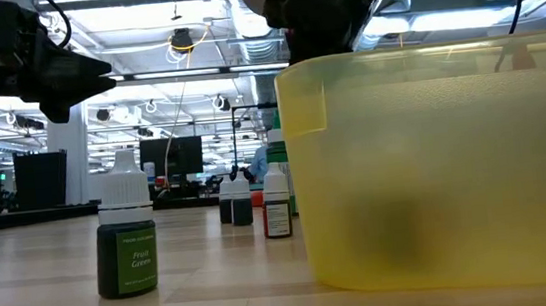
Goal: Pick & Place food coloring
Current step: Put the large green food coloring into the yellow bin
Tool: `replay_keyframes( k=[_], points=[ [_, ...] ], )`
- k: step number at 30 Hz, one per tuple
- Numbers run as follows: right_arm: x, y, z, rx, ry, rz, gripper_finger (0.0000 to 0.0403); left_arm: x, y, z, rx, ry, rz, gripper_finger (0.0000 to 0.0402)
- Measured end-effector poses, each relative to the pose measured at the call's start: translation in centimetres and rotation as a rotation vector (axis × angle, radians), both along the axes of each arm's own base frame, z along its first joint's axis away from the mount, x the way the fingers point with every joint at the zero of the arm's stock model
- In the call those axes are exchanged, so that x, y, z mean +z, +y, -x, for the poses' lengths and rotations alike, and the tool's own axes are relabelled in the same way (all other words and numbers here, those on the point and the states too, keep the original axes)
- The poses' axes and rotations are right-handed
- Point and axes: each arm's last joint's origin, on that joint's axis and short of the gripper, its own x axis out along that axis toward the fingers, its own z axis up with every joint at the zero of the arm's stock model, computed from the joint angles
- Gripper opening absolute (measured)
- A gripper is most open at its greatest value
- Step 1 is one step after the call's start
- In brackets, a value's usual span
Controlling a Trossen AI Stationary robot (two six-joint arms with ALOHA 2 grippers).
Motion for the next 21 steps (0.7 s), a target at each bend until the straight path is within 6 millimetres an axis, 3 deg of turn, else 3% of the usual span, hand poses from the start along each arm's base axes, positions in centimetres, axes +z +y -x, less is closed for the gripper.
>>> replay_keyframes(
  k=[4,8,16,21],
  points=[
    [0.1,0.1,-0.2,0.004,-0.021,-0.033,0.0247,0.0,0.0,0.0,0.0,0.0,0.0,0.0169],
    [0.2,0.1,-0.4,-0.02,-0.05,-0.06,0.0259,0.0,0.0,0.0,0.0,0.0,0.0,0.0169],
    [-4.3,0.3,-2.1,-0.01,0.036,-0.07,0.026,0.0,0.0,0.0,0.0,0.0,0.0,0.0169],
    [-5.3,-0.2,-2.6,-0.023,0.043,-0.072,0.026,0.0,0.0,0.0,0.0,0.0,0.0,0.0169]
  ],
)
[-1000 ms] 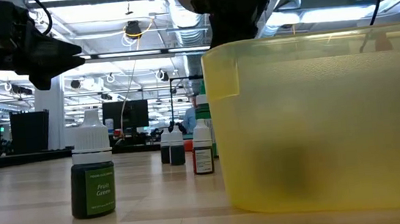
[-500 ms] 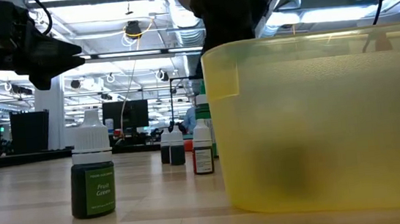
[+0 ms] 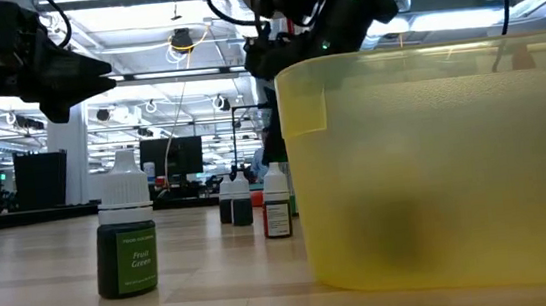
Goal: Pick & Place food coloring
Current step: Put the large green food coloring into the yellow bin
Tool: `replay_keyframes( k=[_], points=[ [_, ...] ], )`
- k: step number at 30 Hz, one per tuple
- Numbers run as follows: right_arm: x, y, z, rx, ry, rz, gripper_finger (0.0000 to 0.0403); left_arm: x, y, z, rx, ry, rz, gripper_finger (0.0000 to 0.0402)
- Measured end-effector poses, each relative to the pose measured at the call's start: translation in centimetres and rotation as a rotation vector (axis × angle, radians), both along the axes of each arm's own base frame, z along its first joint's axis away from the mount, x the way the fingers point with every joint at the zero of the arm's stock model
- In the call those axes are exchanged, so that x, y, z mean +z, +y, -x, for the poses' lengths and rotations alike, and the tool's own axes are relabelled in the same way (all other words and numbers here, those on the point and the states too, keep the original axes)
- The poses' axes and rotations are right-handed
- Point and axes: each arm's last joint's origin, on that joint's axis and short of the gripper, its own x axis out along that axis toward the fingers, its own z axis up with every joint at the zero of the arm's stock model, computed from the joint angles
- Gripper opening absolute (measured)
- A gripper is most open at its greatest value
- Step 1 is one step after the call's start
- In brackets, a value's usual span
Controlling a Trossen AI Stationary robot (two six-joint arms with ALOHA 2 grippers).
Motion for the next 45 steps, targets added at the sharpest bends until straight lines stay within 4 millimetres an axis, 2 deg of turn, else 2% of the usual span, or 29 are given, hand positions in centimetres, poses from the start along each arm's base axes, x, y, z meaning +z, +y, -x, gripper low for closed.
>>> replay_keyframes(
  k=[4,15,19,24,30,37,40,45],
  points=[
    [0.1,0.0,-0.1,-0.002,-0.017,0.001,0.026,0.0,0.0,0.0,0.0,0.0,0.0,0.0169],
    [2.9,-0.2,0.9,-0.009,-0.057,-0.003,0.026,0.0,0.0,0.0,0.0,0.0,0.0,0.0169],
    [2.5,-0.2,0.9,-0.028,-0.033,-0.014,0.0254,0.0,0.0,0.0,0.0,0.0,0.0,0.0169],
    [2.2,-0.3,1.0,-0.056,-0.014,-0.029,0.0208,0.0,0.0,0.0,0.0,0.0,0.0,0.0169],
    [2.2,-0.6,0.9,-0.11,-0.024,-0.059,0.01,0.0,0.0,0.0,0.0,0.0,0.0,0.0169],
    [2.4,-0.5,0.9,-0.123,-0.043,-0.07,0.0099,0.0,0.0,0.0,0.0,0.0,0.0,0.0169],
    [3.6,-0.3,1.4,-0.138,-0.066,-0.085,0.0099,0.0,0.0,0.0,0.0,0.0,0.0,0.0169],
    [7.0,1.1,3.4,-0.185,-0.122,-0.046,0.0099,0.0,0.0,0.0,0.0,0.0,0.0,0.0169]
  ],
)
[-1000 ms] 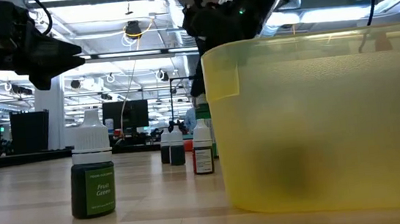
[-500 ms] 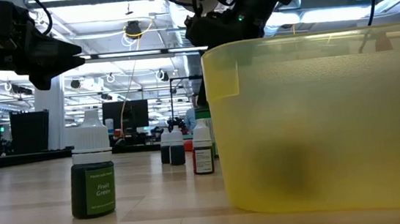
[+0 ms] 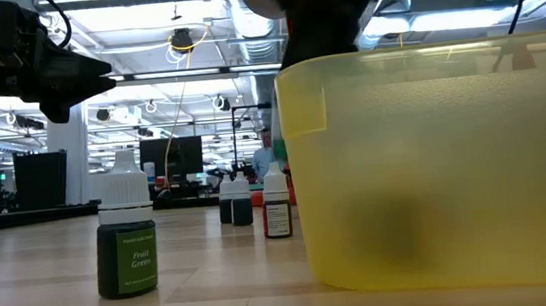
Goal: Pick & Place food coloring
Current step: Put the large green food coloring into the yellow bin
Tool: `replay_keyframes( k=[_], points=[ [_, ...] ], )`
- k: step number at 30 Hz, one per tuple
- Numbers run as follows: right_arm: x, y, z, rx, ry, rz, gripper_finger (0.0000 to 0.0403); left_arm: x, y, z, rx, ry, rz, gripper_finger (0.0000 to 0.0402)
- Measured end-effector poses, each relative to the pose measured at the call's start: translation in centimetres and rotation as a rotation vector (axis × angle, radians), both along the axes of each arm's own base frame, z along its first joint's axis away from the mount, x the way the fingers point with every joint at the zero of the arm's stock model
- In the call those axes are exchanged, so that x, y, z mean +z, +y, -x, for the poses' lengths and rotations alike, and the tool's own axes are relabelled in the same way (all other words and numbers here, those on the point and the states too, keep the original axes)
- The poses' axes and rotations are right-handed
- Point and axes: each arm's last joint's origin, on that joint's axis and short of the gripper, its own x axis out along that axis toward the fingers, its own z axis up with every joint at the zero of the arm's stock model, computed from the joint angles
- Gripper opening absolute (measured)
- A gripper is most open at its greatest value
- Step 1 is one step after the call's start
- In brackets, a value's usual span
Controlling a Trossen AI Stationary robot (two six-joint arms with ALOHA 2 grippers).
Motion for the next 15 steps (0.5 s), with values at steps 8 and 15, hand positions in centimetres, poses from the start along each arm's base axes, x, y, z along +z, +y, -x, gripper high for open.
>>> replay_keyframes(
  k=[8,15],
  points=[
    [2.8,5.6,3.8,-0.091,-0.018,-0.153,0.0099,0.0,0.0,0.0,0.0,0.0,0.0,0.0169],
    [2.2,11.8,5.6,-0.169,-0.055,-0.238,0.0099,0.0,0.0,0.0,0.0,0.0,0.0,0.0169]
  ],
)
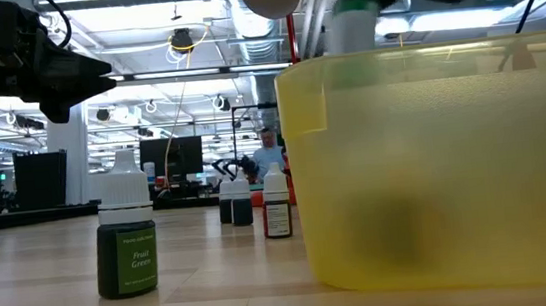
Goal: Pick & Place food coloring
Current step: Put the large green food coloring into the yellow bin
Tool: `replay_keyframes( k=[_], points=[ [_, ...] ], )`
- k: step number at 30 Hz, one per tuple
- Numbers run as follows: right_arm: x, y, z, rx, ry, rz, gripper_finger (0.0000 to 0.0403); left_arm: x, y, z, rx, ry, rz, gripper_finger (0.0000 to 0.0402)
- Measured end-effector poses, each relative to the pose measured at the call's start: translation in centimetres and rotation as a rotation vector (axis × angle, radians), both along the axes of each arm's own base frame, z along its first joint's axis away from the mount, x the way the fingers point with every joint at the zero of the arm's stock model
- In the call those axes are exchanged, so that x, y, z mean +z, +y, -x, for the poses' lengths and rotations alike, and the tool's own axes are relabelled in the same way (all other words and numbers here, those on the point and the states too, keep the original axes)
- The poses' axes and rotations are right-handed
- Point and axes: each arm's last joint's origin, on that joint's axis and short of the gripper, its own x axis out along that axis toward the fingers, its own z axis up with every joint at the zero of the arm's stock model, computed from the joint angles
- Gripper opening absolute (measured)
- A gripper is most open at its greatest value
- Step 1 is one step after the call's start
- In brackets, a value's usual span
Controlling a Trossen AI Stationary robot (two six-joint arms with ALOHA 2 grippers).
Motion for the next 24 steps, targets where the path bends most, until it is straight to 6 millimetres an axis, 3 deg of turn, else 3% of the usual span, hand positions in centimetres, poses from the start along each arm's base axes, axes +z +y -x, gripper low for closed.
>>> replay_keyframes(
  k=[9,13,20,24],
  points=[
    [0.4,5.4,0.9,0.039,0.118,0.105,0.0099,0.0,0.0,0.0,0.0,0.0,0.0,0.0169],
    [-0.4,7.4,1.7,0.042,0.167,0.117,0.0099,0.0,0.0,0.0,0.0,0.0,0.0,0.0169],
    [-1.7,9.4,4.9,-0.154,0.156,0.051,0.0099,0.0,0.0,0.0,0.0,0.0,0.0,0.0169],
    [-3.3,9.9,5.3,-0.198,0.247,0.065,0.0099,0.0,0.0,0.0,0.0,0.0,0.0,0.0169]
  ],
)
